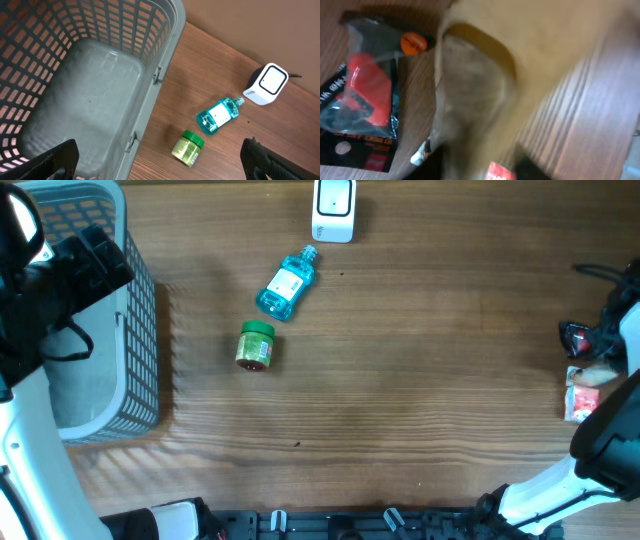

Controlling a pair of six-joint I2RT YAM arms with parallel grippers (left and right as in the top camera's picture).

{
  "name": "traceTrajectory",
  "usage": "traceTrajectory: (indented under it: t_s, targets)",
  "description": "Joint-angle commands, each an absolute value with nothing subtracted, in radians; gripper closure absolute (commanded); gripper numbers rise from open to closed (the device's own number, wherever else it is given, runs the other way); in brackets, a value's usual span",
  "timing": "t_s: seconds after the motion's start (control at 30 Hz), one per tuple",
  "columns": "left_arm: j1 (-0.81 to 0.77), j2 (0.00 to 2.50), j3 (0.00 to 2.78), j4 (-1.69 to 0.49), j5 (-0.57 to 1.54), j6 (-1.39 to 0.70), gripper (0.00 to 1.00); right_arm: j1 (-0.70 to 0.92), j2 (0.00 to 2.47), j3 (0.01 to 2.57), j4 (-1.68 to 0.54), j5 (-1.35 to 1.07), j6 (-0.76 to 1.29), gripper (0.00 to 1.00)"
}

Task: Scan the item barcode
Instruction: 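Carry the PanTree bag right and release it beside the other items, then reach the right gripper down over the green-lidded jar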

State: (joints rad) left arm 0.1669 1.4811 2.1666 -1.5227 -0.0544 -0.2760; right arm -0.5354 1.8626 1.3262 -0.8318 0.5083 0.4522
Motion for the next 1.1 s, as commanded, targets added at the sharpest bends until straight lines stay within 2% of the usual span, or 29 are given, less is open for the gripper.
traceTrajectory:
  t_s: [0.0,0.23,0.27,0.37,0.4,0.53,0.6,0.8,0.93,1.07]
  targets:
    - [0.175,1.482,2.175,-1.521,-0.049,-0.277,0.0,-0.537,1.831,1.319,-0.796,0.464,0.471,0.0]
    - [0.175,1.482,2.175,-1.521,-0.049,-0.277,0.0,-0.536,1.628,1.625,-0.834,0.289,0.417,0.0]
    - [0.175,1.482,2.175,-1.521,-0.05,-0.277,0.0,-0.536,1.55,1.8,-0.828,0.158,0.388,0.0]
    - [0.175,1.482,2.175,-1.521,-0.05,-0.277,0.0,-0.526,1.482,1.993,-0.842,-0.113,0.389,0.0]
    - [0.175,1.482,2.175,-1.521,-0.05,-0.277,0.0,-0.511,1.449,2.049,-0.847,-0.273,0.393,0.0]
    - [0.175,1.482,2.175,-1.521,-0.05,-0.277,0.0,-0.393,1.371,2.069,-0.855,-0.683,0.419,0.0]
    - [0.175,1.482,2.175,-1.521,-0.049,-0.277,0.0,-0.226,1.407,2.049,-0.955,-0.603,0.424,0.0]
    - [0.175,1.482,2.175,-1.521,-0.05,-0.277,0.0,0.254,1.682,1.994,-1.29,-0.089,0.825,0.0]
    - [0.175,1.482,2.175,-1.521,-0.05,-0.277,0.0,0.477,1.908,1.995,-1.226,-0.078,0.785,0.0]
    - [0.175,1.482,2.175,-1.521,-0.049,-0.277,0.0,0.587,1.975,1.995,-1.096,-0.047,0.704,0.0]
